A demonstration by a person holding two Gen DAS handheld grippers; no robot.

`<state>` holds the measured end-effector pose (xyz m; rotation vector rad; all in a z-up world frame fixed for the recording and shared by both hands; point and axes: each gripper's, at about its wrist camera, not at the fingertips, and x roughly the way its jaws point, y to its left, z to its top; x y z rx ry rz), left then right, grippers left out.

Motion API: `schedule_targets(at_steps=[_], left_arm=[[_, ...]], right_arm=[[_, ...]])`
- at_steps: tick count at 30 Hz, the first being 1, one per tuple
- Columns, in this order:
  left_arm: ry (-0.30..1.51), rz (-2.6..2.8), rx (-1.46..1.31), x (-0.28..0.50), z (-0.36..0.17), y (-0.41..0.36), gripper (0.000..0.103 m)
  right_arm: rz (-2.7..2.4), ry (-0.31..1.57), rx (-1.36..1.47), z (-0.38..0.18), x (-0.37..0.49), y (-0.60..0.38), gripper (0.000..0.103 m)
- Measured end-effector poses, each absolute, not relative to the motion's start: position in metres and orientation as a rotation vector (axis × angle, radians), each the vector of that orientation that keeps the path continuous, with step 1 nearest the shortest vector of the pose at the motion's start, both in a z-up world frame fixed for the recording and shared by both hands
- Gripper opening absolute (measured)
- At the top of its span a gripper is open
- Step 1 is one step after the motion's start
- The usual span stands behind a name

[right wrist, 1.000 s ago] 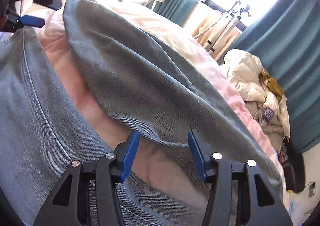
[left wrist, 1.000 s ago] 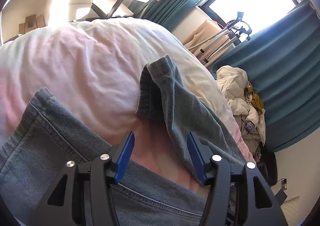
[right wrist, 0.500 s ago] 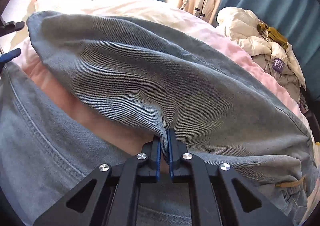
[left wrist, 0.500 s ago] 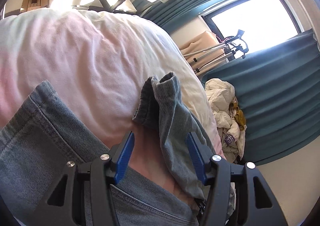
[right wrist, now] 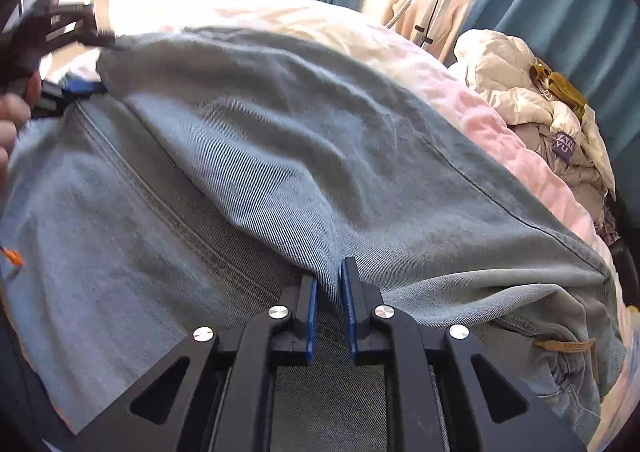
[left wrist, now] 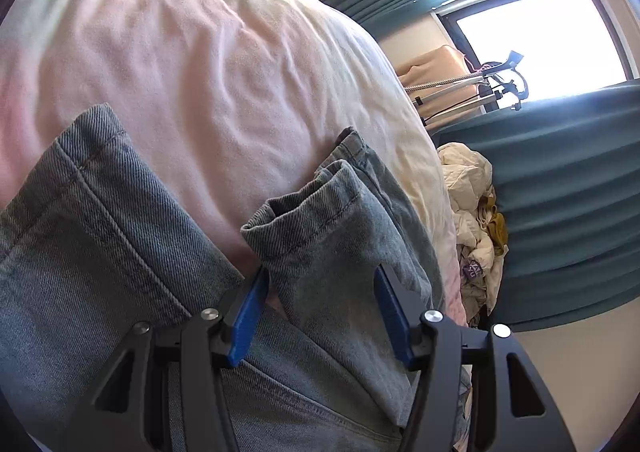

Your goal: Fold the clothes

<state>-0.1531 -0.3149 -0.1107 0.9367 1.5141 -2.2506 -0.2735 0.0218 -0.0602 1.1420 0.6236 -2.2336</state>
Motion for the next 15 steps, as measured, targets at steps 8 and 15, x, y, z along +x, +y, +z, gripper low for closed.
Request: schedule_targets(at_steps=[8,15], left_arm=[[1.354,-2.267,0.908,-0.151,-0.099,-0.298,0.056],[1.407,-2.215,0.881,-0.144,-0.111,-0.307,0.056]], right_arm=[[-2.18,0.269,1.132,-0.001,-0.281,-0.027,0.059],[-2.101,0.298,1.212,0.01,-0.331,-0.149,0.061]])
